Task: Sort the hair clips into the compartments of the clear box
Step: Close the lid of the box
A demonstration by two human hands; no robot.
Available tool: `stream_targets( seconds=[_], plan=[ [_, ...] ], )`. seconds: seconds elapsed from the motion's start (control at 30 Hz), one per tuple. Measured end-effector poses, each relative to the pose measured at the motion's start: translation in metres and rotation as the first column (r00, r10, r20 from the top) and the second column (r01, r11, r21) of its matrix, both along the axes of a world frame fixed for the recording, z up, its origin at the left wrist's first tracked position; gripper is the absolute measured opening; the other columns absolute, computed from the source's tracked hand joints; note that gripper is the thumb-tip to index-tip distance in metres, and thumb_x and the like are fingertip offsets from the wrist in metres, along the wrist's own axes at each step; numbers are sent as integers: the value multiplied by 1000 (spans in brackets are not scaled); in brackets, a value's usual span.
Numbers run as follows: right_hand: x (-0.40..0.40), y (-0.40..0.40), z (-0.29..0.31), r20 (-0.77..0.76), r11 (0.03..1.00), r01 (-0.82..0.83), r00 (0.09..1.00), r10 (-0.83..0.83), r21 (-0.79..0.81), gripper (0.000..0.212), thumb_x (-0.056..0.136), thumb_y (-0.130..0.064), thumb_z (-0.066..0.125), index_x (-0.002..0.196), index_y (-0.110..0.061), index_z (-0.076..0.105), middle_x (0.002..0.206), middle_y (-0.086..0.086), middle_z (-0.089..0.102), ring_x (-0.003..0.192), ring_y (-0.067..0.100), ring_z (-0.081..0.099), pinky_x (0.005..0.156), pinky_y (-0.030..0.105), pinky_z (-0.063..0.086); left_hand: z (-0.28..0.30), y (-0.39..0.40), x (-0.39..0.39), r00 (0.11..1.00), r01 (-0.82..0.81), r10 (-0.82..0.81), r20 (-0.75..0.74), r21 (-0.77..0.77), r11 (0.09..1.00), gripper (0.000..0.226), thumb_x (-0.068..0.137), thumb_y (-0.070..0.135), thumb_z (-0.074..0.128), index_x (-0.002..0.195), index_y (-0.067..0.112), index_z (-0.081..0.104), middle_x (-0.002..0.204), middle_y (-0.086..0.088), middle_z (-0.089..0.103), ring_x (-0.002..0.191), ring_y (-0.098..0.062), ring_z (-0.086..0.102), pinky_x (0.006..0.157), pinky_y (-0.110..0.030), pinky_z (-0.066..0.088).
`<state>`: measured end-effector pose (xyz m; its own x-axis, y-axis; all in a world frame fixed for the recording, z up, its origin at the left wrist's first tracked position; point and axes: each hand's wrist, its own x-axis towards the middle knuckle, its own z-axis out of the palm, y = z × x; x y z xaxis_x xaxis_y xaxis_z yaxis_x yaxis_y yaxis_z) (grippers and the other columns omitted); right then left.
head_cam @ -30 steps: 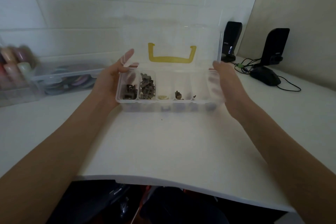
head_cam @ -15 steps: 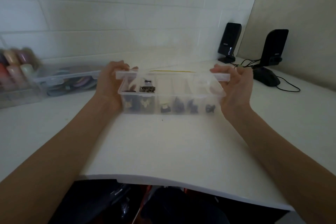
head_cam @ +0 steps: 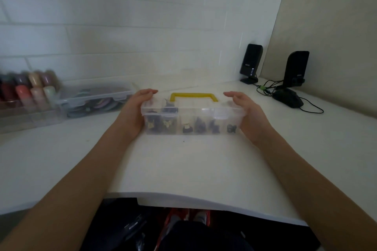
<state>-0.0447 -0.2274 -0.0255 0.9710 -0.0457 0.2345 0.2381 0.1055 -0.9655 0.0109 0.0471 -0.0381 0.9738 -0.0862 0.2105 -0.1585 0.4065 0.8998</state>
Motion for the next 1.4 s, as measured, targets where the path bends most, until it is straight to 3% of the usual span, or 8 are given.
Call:
stream_targets(
  seconds=[0.17, 0.4, 0.53, 0.6, 0.7, 0.87, 1.07, 1.4],
  plan=[
    [-7, -23, 0, -142, 985, -166, 975, 170, 40, 38, 88, -17, 49, 126, -21, 55, 108, 7, 55, 89, 18, 58, 76, 30, 47, -4, -1, 0, 1000, 13, -13, -21, 9, 1000, 15, 90, 9, 45, 87, 15, 59, 76, 0, 59, 66, -11, 59, 59, -19, 49],
    [-6, -2, -2, -67, 990, 129, 989, -132, -53, 29, 89, -5, 42, 93, -11, 70, 99, 1, 62, 89, 21, 56, 66, 31, 52, -3, 7, -4, 999, -44, 41, 30, 82, 996, 31, 89, 7, 50, 71, 19, 72, 71, 5, 67, 75, -13, 59, 66, -23, 48],
    [-14, 12, -6, -71, 966, 256, 963, -259, -50, 23, 87, -15, 48, 84, -18, 70, 90, -6, 63, 82, 20, 57, 62, 31, 49, -2, 2, -17, 996, -49, 62, -60, 201, 978, 17, 76, 40, 57, 82, 27, 66, 101, -2, 61, 98, -22, 55, 81, -34, 46],
    [-18, 16, -11, -39, 961, 252, 965, -258, -118, 10, 88, -29, 54, 87, -27, 63, 97, -6, 60, 82, 15, 55, 62, 27, 44, -3, 3, -28, 998, -39, 50, -25, 323, 945, 43, 58, 52, 65, 96, 33, 58, 113, -5, 53, 102, -22, 53, 87, -39, 44],
    [-33, 16, -17, 26, 940, 187, 982, -188, -285, 26, 83, -40, 64, 104, -31, 51, 109, -8, 53, 68, 9, 53, 52, 18, 43, -6, 6, -44, 992, -109, 57, 114, 519, 848, 57, 65, 31, 82, 110, 34, 48, 111, 1, 52, 86, -14, 58, 73, -29, 48],
    [-50, 14, -21, 38, 935, 166, 986, -162, -314, 57, 67, -19, 82, 111, -27, 47, 107, 8, 55, 57, 18, 53, 52, 25, 49, -12, 5, -64, 950, -292, 160, 267, 580, 761, 61, 65, 24, 83, 115, 30, 48, 112, 4, 52, 85, -3, 55, 67, -21, 47],
    [-61, 18, -23, 99, 891, 265, 964, -246, -369, 61, 60, -20, 86, 106, -25, 47, 105, -2, 56, 57, 18, 55, 59, 35, 54, -7, 6, -75, 932, -353, 189, 309, 657, 666, 60, 65, 32, 83, 115, 35, 49, 114, 6, 51, 84, 2, 51, 60, -8, 38],
    [-61, 22, -22, 78, 950, 211, 977, -198, -232, 57, 68, -12, 81, 111, -25, 48, 112, 2, 52, 67, 15, 51, 55, 22, 50, -9, 0, -80, 902, -424, 238, 360, 640, 640, 62, 67, 32, 82, 119, 30, 49, 111, 5, 55, 81, -6, 55, 52, -1, 37]
  ],
)
